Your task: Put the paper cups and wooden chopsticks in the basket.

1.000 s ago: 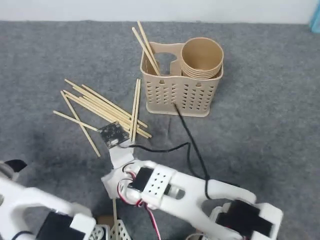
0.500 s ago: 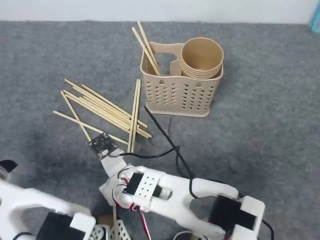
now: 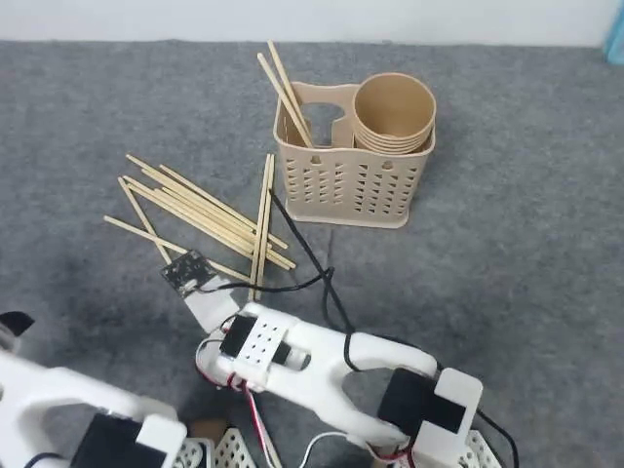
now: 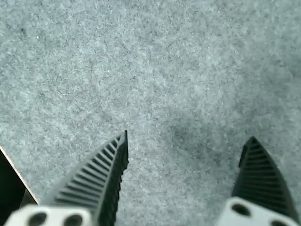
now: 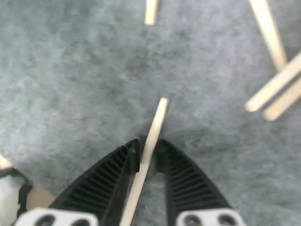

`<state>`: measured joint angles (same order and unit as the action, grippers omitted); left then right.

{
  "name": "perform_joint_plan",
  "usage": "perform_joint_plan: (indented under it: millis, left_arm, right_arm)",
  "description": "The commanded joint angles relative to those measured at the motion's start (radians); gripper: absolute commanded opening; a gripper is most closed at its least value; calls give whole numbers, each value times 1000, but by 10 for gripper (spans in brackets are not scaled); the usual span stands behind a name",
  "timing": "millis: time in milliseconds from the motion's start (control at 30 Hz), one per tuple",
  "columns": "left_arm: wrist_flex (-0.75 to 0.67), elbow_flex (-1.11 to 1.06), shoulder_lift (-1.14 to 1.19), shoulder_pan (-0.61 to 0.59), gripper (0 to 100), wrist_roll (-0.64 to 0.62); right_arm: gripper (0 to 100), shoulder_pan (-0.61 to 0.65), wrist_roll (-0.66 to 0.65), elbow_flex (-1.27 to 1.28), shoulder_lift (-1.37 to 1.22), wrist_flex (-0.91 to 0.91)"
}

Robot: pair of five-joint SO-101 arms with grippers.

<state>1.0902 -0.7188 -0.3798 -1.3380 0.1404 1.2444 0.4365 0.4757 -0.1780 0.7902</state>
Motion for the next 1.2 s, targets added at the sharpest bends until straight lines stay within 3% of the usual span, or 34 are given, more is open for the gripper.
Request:
perform_joint_plan:
  millis: [0, 300, 500, 633, 900, 1167]
  left_arm:
    - [-12, 35, 0, 2, 355, -12]
    - [-11, -51, 0, 64, 354, -12]
    - [-5, -222, -11, 272, 353, -17]
    - [40, -249, -11, 462, 353, -133]
    - [37, -248, -6, 683, 353, -140]
    - [-26, -302, -11, 713, 353, 41]
  right_arm:
    - [9, 16, -23, -34, 22, 56]
    - [8, -39, -87, -28, 228, 200]
    - [8, -170, -192, -32, 481, 305]
    - [8, -263, -196, -34, 725, 308]
    - [8, -447, -336, -29, 1132, 44]
    - [8, -668, -359, -34, 1173, -377]
